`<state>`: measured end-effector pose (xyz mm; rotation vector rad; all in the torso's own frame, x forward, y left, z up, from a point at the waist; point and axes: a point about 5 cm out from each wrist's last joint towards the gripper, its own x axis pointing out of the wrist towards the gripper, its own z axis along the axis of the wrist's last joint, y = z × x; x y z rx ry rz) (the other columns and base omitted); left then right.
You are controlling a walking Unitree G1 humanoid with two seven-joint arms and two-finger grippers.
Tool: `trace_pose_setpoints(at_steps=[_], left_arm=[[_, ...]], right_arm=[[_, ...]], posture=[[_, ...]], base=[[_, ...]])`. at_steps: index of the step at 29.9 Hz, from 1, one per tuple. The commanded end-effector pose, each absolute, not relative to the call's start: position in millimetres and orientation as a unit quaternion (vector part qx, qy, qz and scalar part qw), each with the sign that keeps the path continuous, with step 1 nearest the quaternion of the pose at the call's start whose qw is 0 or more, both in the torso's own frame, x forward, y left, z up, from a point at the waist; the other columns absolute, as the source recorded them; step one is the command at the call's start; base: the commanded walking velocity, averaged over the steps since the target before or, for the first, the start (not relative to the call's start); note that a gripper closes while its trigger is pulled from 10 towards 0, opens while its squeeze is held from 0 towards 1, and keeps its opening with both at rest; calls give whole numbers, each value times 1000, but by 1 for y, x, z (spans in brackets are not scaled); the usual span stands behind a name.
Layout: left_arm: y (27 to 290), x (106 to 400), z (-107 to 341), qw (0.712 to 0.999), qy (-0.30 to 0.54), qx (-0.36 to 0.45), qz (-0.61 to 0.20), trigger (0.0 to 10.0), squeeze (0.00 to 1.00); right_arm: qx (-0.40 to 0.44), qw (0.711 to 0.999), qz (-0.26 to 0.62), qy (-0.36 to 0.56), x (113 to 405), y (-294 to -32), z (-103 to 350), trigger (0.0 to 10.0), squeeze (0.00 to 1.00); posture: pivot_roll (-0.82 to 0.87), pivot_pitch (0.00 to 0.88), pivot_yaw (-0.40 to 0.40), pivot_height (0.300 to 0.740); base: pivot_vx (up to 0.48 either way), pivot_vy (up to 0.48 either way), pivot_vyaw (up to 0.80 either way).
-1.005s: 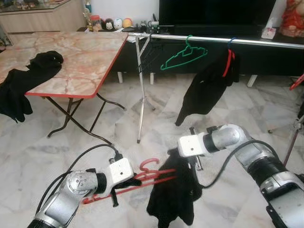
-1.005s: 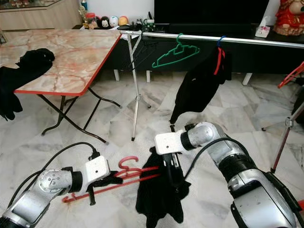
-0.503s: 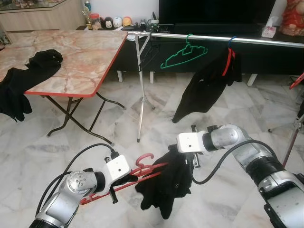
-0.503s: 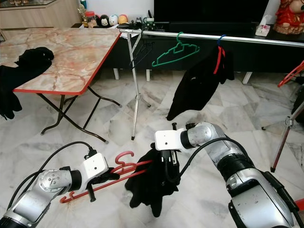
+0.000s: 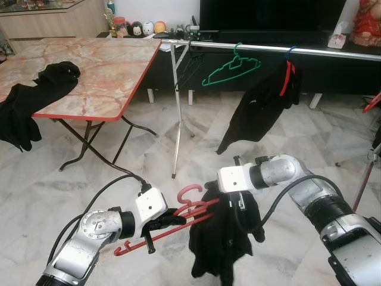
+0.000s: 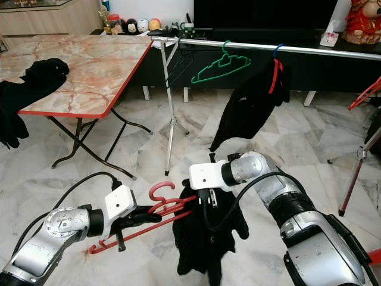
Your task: Hang hanger
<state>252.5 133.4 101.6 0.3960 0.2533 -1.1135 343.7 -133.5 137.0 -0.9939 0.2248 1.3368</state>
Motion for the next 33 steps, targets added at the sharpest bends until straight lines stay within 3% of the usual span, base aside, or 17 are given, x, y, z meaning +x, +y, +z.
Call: trace_pose_setpoints(at_steps=[1,2,3,4,5,6,12,16,20,30,33], left_arm=[[131,253,105,819,113,193,-529,10000,0],[131,253,105,818,113,193,-529,10000,0],[129,256,103,825,112,200,-517,10000,0],[129,256,103,825,112,200,-517,10000,0],[127,261,100,835,110,212,-495,10000,0],[126,263,100,838,109,214,-490,10000,0],[122,262,100,839,103,206,-494,10000,0],[120,264,101,842,96,205,-490,10000,0],[117,269,102,850,83,213,-475,10000,0],[106,269,104,852,62,197,-481,10000,0],[106,270,104,855,58,197,-477,10000,0]], right_arm=[[-443,680,582,53,351,-124,160,10000,0],[-443,680,582,53,351,-124,160,10000,0],[-429,707,561,41,356,-119,167,10000,0],[-429,707,561,41,356,-119,167,10000,0],[-402,748,526,38,363,-113,176,10000,0],[-397,759,514,41,365,-112,177,10000,0],[-373,771,514,39,364,-105,177,10000,0],[-330,799,501,50,365,-96,180,10000,0],[-317,799,507,59,360,-90,177,10000,0],[-332,763,550,72,341,-95,171,10000,0],[-334,768,541,78,341,-99,170,10000,0]], posture=[[-120,0,41,732],[-120,0,41,732],[-126,0,45,732],[-126,0,45,732],[-126,0,45,732],[-126,0,45,732],[-126,0,42,732],[-127,0,41,732],[-124,0,39,732],[-135,0,40,732],[-133,0,39,732]], base=[[0,0,0],[0,0,0],[0,0,0],[0,0,0],[0,0,0],[0,0,0],[0,0,0],[0,0,0],[0,0,0],[0,0,0],[0,0,0]])
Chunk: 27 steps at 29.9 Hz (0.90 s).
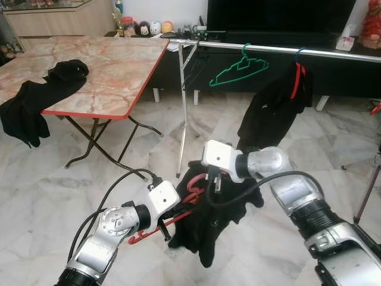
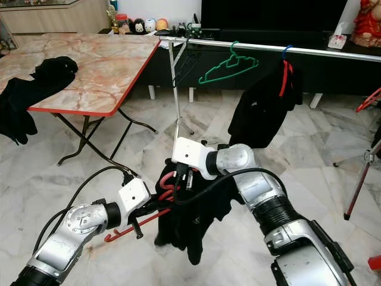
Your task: Hang hanger
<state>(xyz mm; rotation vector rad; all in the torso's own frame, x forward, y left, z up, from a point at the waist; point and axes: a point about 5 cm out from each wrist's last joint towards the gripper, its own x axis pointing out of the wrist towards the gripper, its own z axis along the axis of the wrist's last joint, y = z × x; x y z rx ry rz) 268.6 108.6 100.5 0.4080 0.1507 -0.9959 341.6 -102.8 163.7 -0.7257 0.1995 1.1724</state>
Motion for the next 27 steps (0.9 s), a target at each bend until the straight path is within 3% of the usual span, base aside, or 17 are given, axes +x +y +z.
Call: trace_pose_setpoints(at_steps=[1,14,25,26,27], left_arm=[[107,270,104,855,57,197,-476,10000,0],[107,278,108,875,37,191,-444,10000,0],[106,280,109,880,29,182,-437,10000,0],[105,280,109,881,28,182,-436,10000,0],[105,280,109,881,28,182,-436,10000,0]], right_arm=[[-333,771,537,80,342,-99,170,10000,0],[-311,784,529,91,338,-103,172,10000,0],[-305,768,553,106,326,-102,165,10000,0],[-308,769,550,109,327,-103,164,10000,110],[-308,769,550,109,327,-103,164,10000,110]], posture=[[-133,0,39,732],[-135,0,36,732],[-139,0,32,732],[-137,0,29,732],[-137,0,29,732]], base=[[0,0,0],[0,0,0],[0,0,0],[0,0,0],[0,0,0]])
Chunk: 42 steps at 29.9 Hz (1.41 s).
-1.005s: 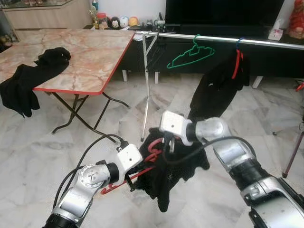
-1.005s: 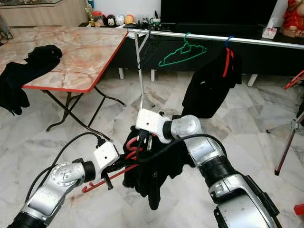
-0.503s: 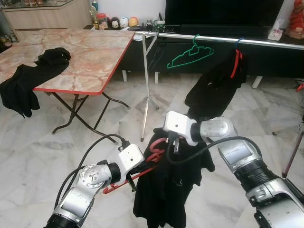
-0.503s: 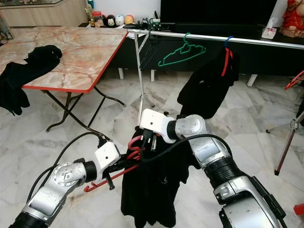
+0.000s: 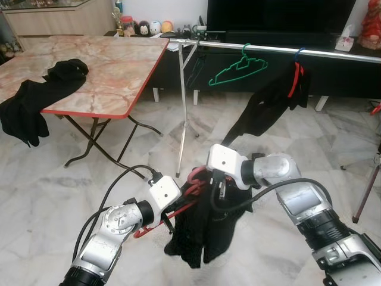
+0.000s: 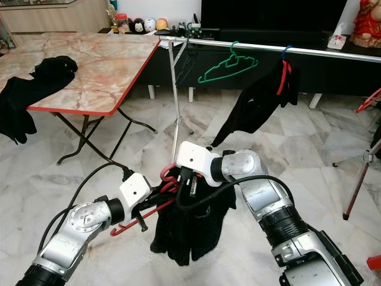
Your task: Hang hanger
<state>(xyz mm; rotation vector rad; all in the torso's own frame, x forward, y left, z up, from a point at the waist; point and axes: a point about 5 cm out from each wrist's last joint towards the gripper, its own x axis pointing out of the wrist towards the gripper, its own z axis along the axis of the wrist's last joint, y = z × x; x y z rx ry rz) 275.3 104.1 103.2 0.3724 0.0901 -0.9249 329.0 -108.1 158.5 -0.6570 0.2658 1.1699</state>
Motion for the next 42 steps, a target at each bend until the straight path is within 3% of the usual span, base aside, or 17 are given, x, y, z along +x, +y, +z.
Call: trace_pose_setpoints(at_steps=[1,2,21,32,42], left_arm=[[105,280,108,882,28,181,-435,10000,0],[105,280,108,882,28,180,-434,10000,0],[105,285,106,893,22,176,-415,10000,0],[105,285,103,895,24,172,-410,10000,0],[103,285,103,898,18,164,-409,10000,0]], right_arm=[[-309,772,545,110,328,-104,165,10000,631],[-309,773,543,109,328,-104,166,10000,1000],[-309,759,561,112,319,-104,167,10000,1000],[-378,744,531,146,319,-140,168,10000,1000],[-361,741,555,115,312,-132,174,10000,1000]], posture=[[-139,0,29,732],[-139,0,29,732],[-144,0,29,732],[-156,0,26,732],[-158,0,26,732]], base=[[0,0,0],[0,0,0],[0,0,0],[0,0,0],[0,0,0]])
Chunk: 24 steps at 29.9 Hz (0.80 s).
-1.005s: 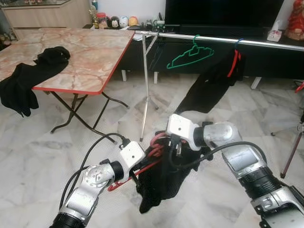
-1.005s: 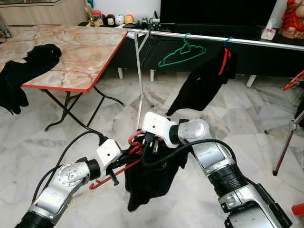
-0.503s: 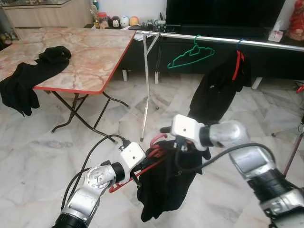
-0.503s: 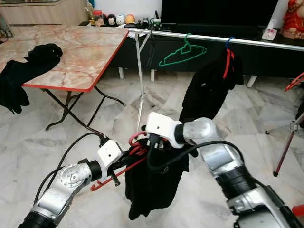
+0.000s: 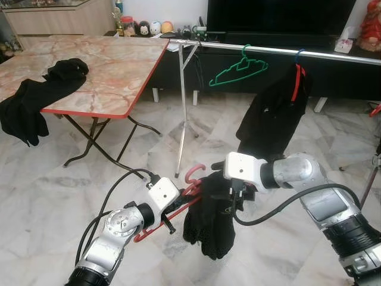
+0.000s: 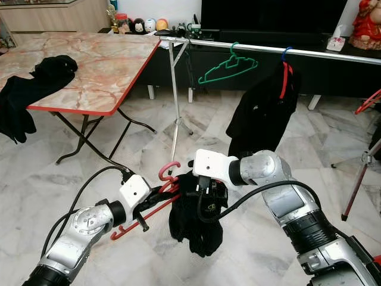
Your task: Hang hanger
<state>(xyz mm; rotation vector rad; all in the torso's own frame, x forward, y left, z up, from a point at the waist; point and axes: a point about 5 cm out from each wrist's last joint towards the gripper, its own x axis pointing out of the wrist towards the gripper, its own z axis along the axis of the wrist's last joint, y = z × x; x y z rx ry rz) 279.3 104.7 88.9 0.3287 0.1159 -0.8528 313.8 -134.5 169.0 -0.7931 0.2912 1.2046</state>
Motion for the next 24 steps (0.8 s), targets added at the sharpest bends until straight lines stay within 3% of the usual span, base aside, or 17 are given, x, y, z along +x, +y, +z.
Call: trace_pose_setpoints(at_steps=[1,2,7,17,19,20,24], left_arm=[[103,285,103,897,18,163,-410,10000,0],[104,282,102,892,23,160,-422,10000,0],[108,276,98,880,37,162,-445,10000,0],[113,268,98,866,52,158,-471,10000,0],[116,265,100,858,56,149,-489,10000,0],[117,264,102,851,59,142,-502,10000,0],[115,261,106,842,59,139,-519,10000,0]], right_arm=[[-365,742,551,109,313,-132,175,10000,824],[-382,755,524,99,321,-138,178,10000,0],[-382,771,504,78,331,-145,183,10000,0],[-394,744,535,66,330,-159,182,10000,0],[-381,700,593,115,323,-175,169,10000,0],[-381,661,629,148,315,-187,159,10000,0],[-396,657,624,151,318,-188,153,10000,0]], posture=[[-160,0,26,732],[-163,0,25,732],[-161,0,25,732],[-159,0,24,732],[-160,0,21,732],[-159,0,20,732],[-153,0,19,732]], base=[[0,0,0],[0,0,0],[0,0,0],[0,0,0],[0,0,0],[0,0,0],[0,0,0]])
